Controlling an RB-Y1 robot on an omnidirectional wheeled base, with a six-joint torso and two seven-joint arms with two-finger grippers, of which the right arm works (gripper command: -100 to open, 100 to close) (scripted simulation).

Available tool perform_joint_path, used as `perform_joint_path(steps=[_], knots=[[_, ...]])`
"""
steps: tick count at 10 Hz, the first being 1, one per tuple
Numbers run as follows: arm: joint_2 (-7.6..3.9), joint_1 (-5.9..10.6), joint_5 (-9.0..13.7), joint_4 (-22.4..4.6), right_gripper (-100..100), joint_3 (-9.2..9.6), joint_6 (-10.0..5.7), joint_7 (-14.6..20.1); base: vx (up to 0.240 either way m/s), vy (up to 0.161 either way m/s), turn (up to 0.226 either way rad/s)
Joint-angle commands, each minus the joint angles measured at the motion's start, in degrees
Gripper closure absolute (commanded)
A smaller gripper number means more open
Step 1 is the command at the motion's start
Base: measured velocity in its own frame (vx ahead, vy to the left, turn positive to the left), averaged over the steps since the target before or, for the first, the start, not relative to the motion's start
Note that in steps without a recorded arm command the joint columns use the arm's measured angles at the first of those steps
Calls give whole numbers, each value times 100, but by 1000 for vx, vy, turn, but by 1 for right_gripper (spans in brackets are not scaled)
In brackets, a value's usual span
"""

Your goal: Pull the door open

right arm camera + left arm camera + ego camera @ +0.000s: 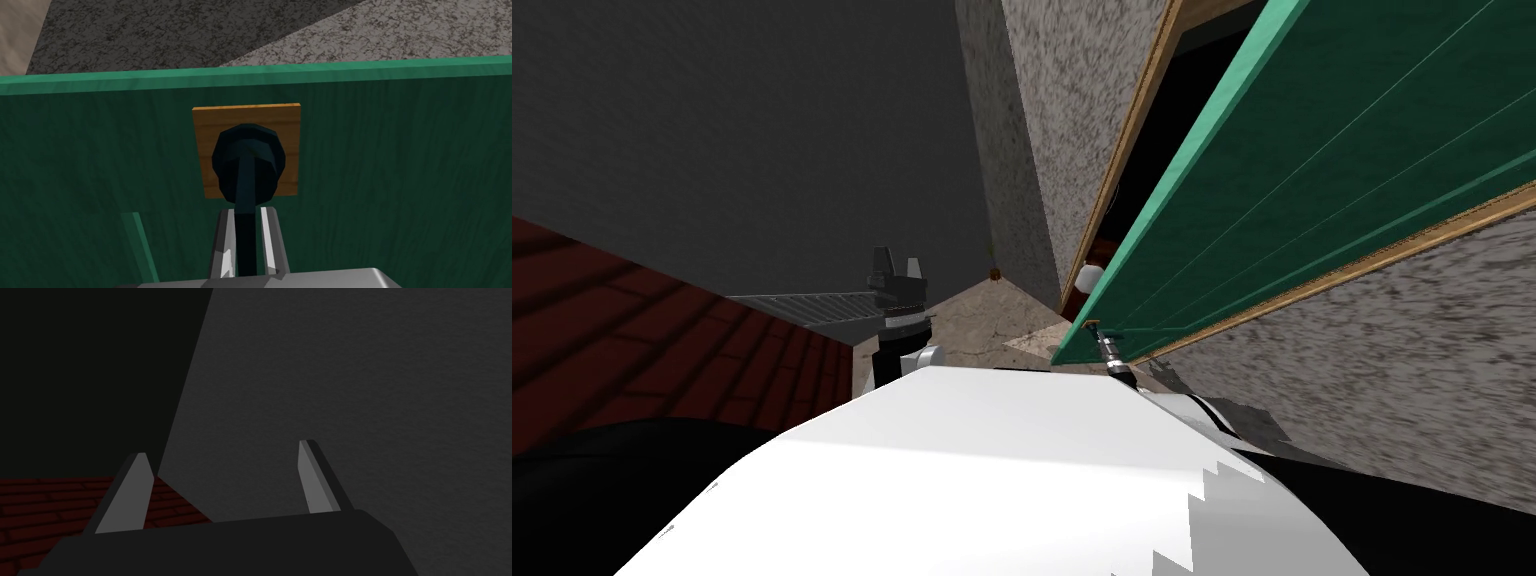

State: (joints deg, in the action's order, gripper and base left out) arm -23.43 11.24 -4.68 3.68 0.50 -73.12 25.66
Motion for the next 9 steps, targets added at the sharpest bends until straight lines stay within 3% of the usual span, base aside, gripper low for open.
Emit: perform_joint_path(steps=[1,3,4,5,7,9], knots=[[45,-286,-14,286,100,16,286,17,10,-1,4],[45,-429,-14,378,100,16,339,17,3,-1,0],[-49,-367,-4,338,100,-6,31,61,-98,-38,210],[-49,-367,-4,321,100,-6,31,61,-119,-77,111],[-99,-443,-14,334,100,-7,-129,102,-122,-66,117],[-99,-443,-14,334,100,-7,-129,102,-75,-14,7]])
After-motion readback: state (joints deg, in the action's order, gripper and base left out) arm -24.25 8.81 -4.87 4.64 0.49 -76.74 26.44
